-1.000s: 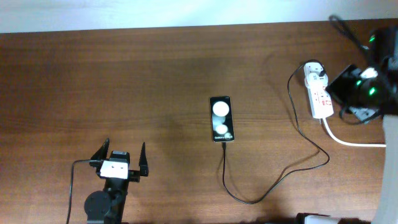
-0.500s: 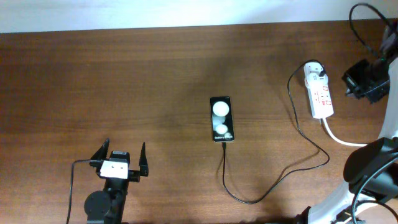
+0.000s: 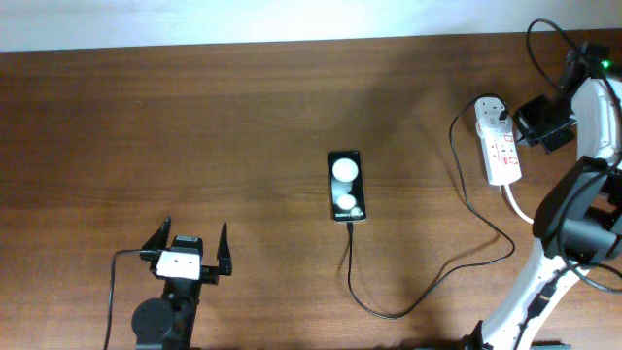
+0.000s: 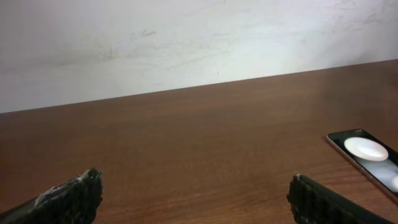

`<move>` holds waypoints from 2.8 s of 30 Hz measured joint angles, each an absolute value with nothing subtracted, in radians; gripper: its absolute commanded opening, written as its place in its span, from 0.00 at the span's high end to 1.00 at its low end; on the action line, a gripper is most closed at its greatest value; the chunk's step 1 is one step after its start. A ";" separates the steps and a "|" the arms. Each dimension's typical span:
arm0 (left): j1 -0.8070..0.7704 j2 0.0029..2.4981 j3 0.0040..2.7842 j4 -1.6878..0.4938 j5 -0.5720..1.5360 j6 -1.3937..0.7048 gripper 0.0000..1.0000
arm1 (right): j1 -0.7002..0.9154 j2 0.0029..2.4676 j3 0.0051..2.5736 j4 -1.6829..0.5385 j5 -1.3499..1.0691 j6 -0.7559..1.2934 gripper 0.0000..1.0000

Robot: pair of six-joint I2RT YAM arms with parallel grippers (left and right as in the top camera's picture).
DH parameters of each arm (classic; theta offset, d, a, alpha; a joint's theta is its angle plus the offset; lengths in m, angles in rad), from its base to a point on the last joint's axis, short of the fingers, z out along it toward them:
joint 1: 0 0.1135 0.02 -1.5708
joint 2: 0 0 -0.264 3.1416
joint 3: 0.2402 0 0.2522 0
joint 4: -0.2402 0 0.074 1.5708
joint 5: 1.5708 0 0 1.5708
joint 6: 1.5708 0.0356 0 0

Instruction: Plug charger to phone and switch on socket

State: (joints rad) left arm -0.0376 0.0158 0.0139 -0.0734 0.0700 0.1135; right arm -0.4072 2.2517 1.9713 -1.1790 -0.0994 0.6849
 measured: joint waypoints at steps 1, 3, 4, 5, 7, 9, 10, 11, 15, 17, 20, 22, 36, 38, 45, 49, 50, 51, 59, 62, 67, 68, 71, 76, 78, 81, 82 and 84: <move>-0.038 0.016 0.014 -0.074 0.070 0.113 0.01 | -0.407 2.276 1.971 -1.166 -0.108 0.685 0.96; -0.038 0.016 0.014 -0.073 0.070 0.113 0.01 | -0.407 2.291 1.971 -1.136 -0.118 0.685 0.96; -0.038 0.016 0.014 -0.074 0.070 0.113 0.01 | -0.407 2.305 1.971 -1.116 -0.123 0.686 0.96; -0.038 0.016 0.014 -0.074 0.070 0.113 0.01 | -0.407 2.313 1.971 -1.103 -0.126 0.686 0.96; -0.038 0.016 0.014 -0.074 0.070 0.113 0.01 | -0.407 2.322 1.971 -1.074 -0.136 0.686 0.96; -0.038 0.016 0.014 -0.074 0.070 0.113 0.01 | -0.407 2.324 1.971 -1.062 -0.141 0.685 0.96; -0.038 0.016 0.014 -0.073 0.070 0.113 0.01 | -0.407 2.324 1.971 -1.050 -0.149 0.686 0.96; -0.038 0.016 0.014 -0.074 0.070 0.113 0.01 | -0.407 2.326 1.971 -1.046 -0.157 0.686 0.96; -0.038 0.016 0.014 -0.074 0.070 0.113 0.01 | -0.411 2.349 1.978 -1.046 -0.181 0.686 0.96; -0.038 0.016 0.014 -0.074 0.070 0.114 0.01 | -0.416 2.367 1.996 -1.066 -0.205 0.685 0.96; -0.038 0.016 0.014 -0.074 0.070 0.114 0.01 | -0.416 2.378 2.012 -1.081 -0.208 0.684 0.96; -0.038 0.016 0.014 -0.074 0.070 0.114 0.01 | -0.413 2.378 2.013 -1.082 -0.200 0.673 0.96; -0.038 0.016 0.014 -0.074 0.070 0.117 0.01 | -0.408 2.153 1.979 -1.200 -0.162 0.627 0.96; -0.038 0.016 0.014 -0.073 0.070 0.116 0.01 | -0.383 2.082 1.979 -1.228 -0.178 0.622 0.96; -0.038 0.015 0.014 -0.074 0.070 0.117 0.01 | -0.075 1.746 1.978 -1.234 -0.168 0.525 0.96; -0.038 0.015 0.014 -0.074 0.070 0.117 0.01 | 0.072 1.563 1.978 -1.296 -0.082 0.496 0.20; -0.038 0.016 0.014 -0.074 0.070 0.117 0.01 | 0.080 1.527 1.978 -1.324 -0.070 0.492 0.01; -0.038 0.016 0.014 -0.073 0.070 0.117 0.01 | 0.081 1.500 1.978 -1.344 -0.063 0.492 0.01; -0.038 0.016 0.014 -0.074 0.070 0.117 0.01 | 0.080 1.450 1.978 -1.541 0.019 0.487 0.01; -0.038 0.016 0.014 -0.074 0.070 0.117 0.01 | 0.080 1.454 1.978 -1.541 0.020 0.487 0.01; -0.038 0.016 0.014 -0.074 0.070 0.117 0.01 | 0.080 1.454 1.978 -1.541 0.023 0.487 0.01; -0.038 0.016 0.014 -0.074 0.070 0.117 0.01 | 0.080 1.454 1.978 -1.541 0.023 0.487 0.01; -0.038 0.016 0.014 -0.074 0.070 0.117 0.01 | 0.080 1.449 1.978 -1.541 0.023 0.487 0.01; -0.038 0.016 0.014 -0.074 0.070 0.117 0.01 | 0.080 1.296 1.978 -1.541 0.023 0.487 0.01; -0.038 0.016 0.014 -0.074 0.070 0.117 0.01 | 0.080 1.233 1.978 -1.545 0.023 0.487 0.01; -0.038 0.016 0.014 -0.074 0.070 0.117 0.01 | 0.080 1.174 1.978 -1.549 0.023 0.487 0.01; -0.038 0.016 0.014 -0.073 0.070 0.117 0.01 | 0.080 1.161 1.978 -1.550 0.031 0.485 0.01; -0.038 0.016 0.014 -0.073 0.070 0.117 0.01 | 0.082 1.131 1.967 -1.547 0.054 0.484 0.01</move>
State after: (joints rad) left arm -0.0376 0.0158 0.0139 -0.0734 0.0700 0.1165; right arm 0.0822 1.1309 1.9667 -1.5471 0.0540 0.4843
